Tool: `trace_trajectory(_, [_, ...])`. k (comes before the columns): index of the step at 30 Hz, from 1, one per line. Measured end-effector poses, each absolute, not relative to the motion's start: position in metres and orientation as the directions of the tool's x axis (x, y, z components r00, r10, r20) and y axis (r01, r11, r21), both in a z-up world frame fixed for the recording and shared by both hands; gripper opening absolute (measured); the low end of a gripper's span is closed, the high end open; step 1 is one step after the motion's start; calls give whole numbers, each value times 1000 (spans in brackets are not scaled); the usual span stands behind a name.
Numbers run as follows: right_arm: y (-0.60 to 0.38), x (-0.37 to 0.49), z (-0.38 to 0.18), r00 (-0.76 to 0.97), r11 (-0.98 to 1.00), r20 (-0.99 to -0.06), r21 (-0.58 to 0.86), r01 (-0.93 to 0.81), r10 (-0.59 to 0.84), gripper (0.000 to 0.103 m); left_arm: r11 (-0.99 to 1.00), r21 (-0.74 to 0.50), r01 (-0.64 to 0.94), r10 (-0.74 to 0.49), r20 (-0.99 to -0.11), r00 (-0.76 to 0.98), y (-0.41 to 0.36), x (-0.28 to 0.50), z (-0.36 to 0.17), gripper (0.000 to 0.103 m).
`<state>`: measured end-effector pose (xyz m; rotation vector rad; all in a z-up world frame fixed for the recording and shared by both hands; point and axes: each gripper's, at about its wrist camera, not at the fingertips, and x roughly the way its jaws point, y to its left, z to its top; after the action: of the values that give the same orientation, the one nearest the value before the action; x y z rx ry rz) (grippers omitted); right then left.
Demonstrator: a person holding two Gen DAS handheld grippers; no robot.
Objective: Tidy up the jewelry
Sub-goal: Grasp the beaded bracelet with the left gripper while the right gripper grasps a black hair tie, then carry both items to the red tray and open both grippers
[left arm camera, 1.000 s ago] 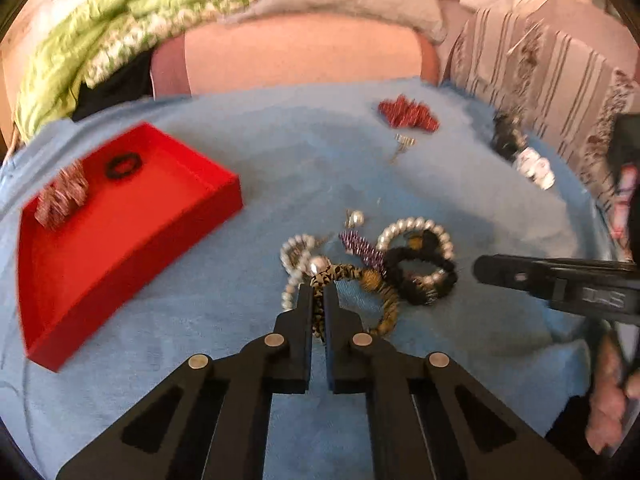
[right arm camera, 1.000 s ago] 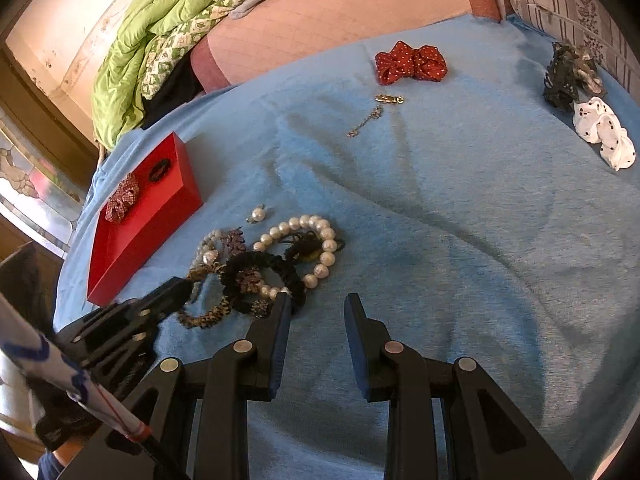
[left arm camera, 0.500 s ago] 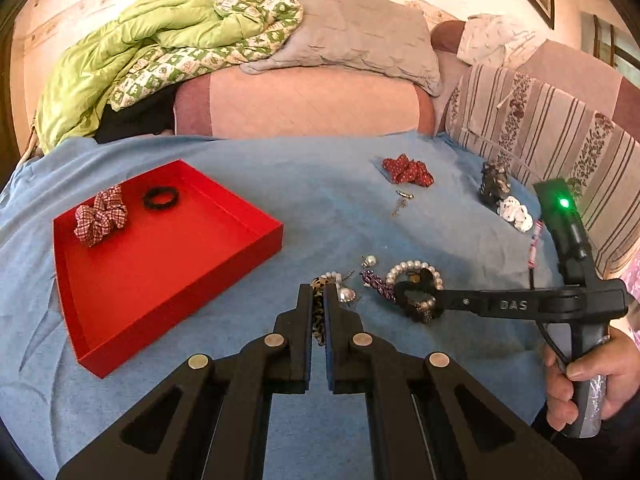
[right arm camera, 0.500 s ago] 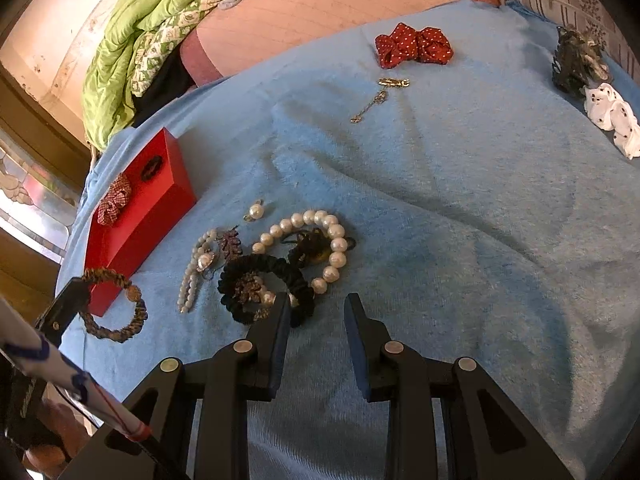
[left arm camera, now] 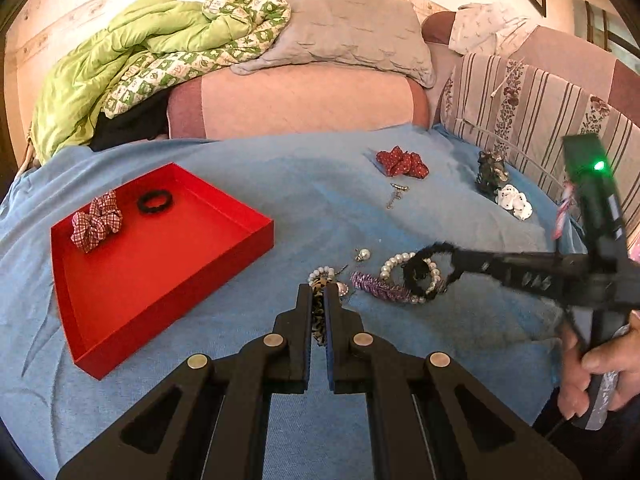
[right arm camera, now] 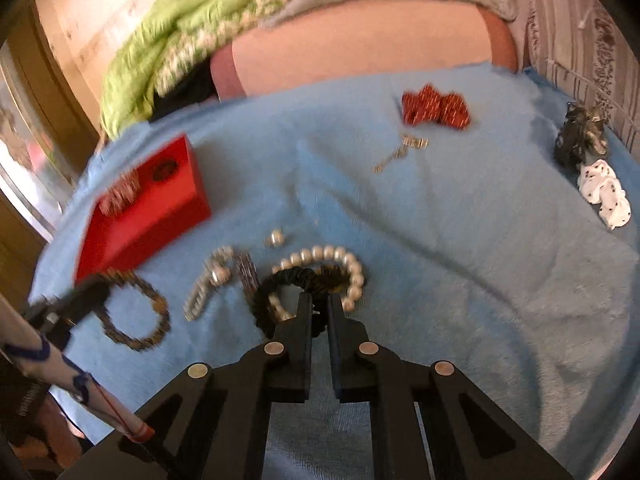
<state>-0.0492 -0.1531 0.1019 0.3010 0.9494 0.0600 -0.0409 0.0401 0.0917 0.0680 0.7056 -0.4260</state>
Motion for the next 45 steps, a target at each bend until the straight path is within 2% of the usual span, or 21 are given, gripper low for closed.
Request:
trace_trajectory(9, [-163, -54, 115, 640, 934, -736, 349, 79, 222, 8, 909, -78, 409, -363, -630, 687, 38, -41, 94, 5])
trace_trajectory(15, [-163, -65, 139, 731, 922, -636, 387, 25, 247, 8, 913, -74, 402, -356, -628, 692, 39, -41, 95, 5])
trace_trajectory(18, [-159, -62, 138, 714, 920, -646, 392, 7, 270, 8, 912, -74, 403, -356, -629, 691, 39, -41, 95, 5])
trace_trajectory(22, [-170, -64, 139, 720, 871, -598, 490, -17, 351, 8, 912, -69, 404, -353, -632, 690, 40, -41, 95, 5])
trace_trajectory(24, [-172, -61, 133, 701, 873, -624, 487, 3, 346, 8, 913, -69, 402, -352, -631, 692, 40, -40, 95, 5])
trace_trajectory(26, [-170, -55, 120, 656, 905, -702, 420, 67, 277, 8, 915, -74, 397, -351, -632, 691, 41, -39, 95, 5])
trace_trajectory(27, [-174, -56, 120, 658, 877, -680, 476, 62, 323, 8, 915, -75, 396, -351, -632, 691, 41, -39, 96, 5])
trace_trajectory(28, [-182, -59, 124, 681, 814, -603, 581, 17, 416, 8, 915, -77, 397, -353, -631, 691, 41, -39, 96, 5])
trace_trajectory(29, [-183, -62, 131, 700, 812, -578, 583, -6, 420, 7, 915, -76, 397, -353, -629, 692, 41, -39, 96, 5])
trace_trajectory(32, [-166, -62, 135, 701, 929, -672, 369, 36, 240, 7, 915, -69, 399, -349, -634, 691, 40, -37, 95, 5])
trace_trajectory(34, [-167, -63, 135, 688, 851, -599, 522, -52, 410, 7, 915, -76, 396, -351, -633, 690, 41, -36, 95, 5])
trace_trajectory(35, [-164, -65, 139, 694, 848, -581, 524, -81, 425, 7, 915, -79, 396, -354, -631, 691, 41, -36, 96, 5])
trace_trajectory(37, [-154, -65, 142, 704, 900, -617, 429, -73, 351, 7, 914, -78, 399, -356, -629, 691, 40, -38, 96, 5])
trace_trajectory(45, [-164, -61, 139, 704, 886, -618, 462, -36, 350, 7, 916, -76, 393, -351, -626, 696, 41, -39, 95, 5])
